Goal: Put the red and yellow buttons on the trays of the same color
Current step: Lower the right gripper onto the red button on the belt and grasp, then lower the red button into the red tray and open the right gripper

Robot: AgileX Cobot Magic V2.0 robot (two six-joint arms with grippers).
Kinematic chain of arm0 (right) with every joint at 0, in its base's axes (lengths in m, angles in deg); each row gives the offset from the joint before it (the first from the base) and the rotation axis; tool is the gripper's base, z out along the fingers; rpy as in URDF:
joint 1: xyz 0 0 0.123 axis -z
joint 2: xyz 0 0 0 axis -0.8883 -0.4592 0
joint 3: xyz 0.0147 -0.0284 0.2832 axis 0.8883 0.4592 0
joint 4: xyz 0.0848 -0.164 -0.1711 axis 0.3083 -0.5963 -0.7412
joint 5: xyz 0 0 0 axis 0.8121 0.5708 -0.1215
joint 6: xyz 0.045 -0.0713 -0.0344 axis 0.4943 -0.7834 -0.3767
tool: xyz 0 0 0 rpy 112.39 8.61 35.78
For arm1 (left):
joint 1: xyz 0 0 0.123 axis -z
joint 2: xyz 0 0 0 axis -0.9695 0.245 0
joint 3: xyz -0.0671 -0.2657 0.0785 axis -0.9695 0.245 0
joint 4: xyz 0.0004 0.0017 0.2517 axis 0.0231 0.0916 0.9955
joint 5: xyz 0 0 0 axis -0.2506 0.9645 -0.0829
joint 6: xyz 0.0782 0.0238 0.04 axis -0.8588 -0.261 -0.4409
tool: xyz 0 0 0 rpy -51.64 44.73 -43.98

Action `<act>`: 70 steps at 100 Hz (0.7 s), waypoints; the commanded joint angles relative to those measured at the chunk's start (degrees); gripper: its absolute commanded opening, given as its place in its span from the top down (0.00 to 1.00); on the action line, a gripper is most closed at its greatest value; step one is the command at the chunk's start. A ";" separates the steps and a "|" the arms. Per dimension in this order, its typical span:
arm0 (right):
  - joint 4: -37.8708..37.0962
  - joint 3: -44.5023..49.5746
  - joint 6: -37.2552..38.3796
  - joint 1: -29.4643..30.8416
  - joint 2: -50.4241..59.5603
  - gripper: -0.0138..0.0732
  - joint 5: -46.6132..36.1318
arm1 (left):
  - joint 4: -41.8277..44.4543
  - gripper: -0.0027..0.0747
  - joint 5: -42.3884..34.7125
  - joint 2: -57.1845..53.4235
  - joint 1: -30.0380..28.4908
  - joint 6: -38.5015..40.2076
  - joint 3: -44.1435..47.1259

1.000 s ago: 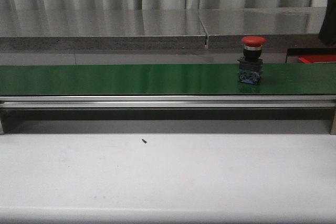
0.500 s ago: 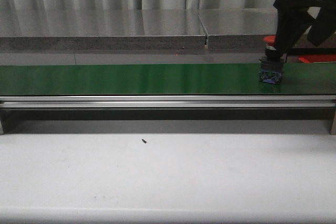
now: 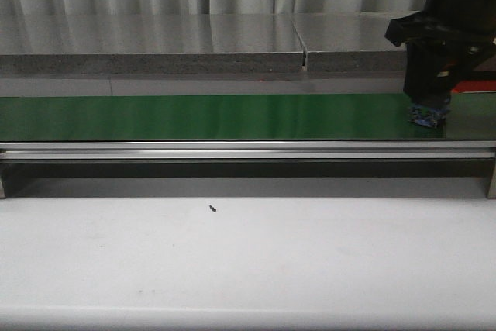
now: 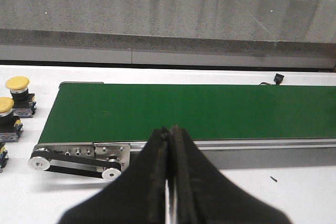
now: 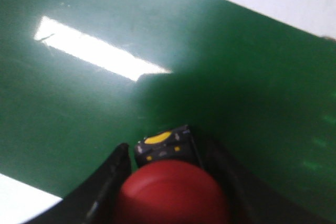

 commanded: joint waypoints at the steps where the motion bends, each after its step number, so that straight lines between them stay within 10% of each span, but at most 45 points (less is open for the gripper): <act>1: -0.37 -2.52 0.62 1.53 3.08 0.65 -0.41 | -0.96 0.99 -4.39 0.47 0.29 0.13 -1.52; 70: -0.37 -24.14 0.80 24.34 -9.43 0.67 1.72 | -0.96 0.99 -4.39 0.47 0.29 0.13 -1.52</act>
